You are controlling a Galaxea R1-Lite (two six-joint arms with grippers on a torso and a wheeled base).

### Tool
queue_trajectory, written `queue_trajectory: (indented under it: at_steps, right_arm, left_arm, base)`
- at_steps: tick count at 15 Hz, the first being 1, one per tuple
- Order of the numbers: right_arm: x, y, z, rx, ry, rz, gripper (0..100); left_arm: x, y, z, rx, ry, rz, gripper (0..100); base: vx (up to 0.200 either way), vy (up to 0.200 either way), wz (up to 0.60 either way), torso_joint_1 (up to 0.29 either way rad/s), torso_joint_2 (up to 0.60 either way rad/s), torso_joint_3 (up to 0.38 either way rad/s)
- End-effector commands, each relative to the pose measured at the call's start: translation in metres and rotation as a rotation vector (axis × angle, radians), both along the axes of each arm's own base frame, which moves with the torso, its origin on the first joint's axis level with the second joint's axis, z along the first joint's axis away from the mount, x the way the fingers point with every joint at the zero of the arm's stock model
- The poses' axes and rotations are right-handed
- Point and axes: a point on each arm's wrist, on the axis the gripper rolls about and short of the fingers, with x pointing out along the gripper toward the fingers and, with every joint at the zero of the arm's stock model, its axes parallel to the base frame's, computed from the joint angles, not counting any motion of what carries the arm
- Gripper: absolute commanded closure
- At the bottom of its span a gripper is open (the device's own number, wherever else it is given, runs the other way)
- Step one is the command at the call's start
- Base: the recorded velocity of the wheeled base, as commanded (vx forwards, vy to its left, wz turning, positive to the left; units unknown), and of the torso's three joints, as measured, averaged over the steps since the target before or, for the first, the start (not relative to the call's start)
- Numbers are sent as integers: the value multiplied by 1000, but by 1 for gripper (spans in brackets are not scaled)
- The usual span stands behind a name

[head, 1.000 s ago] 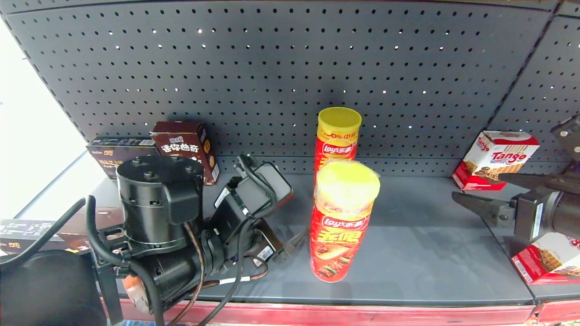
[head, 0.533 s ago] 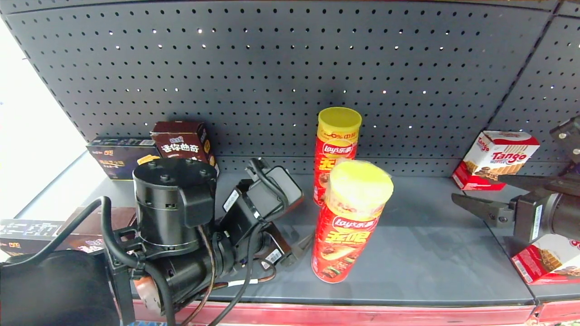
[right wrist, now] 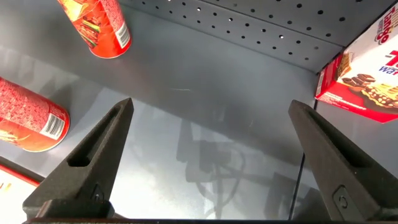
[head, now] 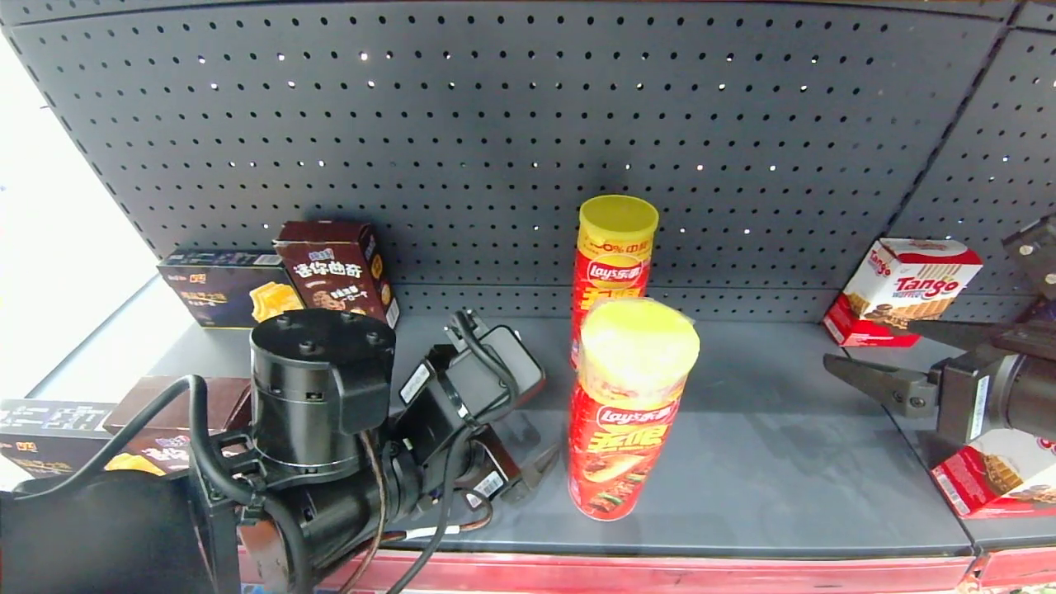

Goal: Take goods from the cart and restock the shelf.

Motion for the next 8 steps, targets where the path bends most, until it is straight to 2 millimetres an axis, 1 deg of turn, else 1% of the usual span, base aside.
queue_trajectory:
  at_steps: [1,3,8]
  right_arm:
    - [-1,0,1,2,-4,0,0]
    - [-1,0,1,2,-6,0,0]
    - [-1,0,1,0,-5,0,0]
  left_arm:
    - [-4,4,2,-1,-4,1,0]
    - [-10,8,3,-3,-5,-5,0]
    - [-18,2,2,-2,-2,-46,0]
  base:
    - [0,0,0,0,0,0]
    - [0,0,0,0,0,0]
    - [0,0,0,0,0,0]
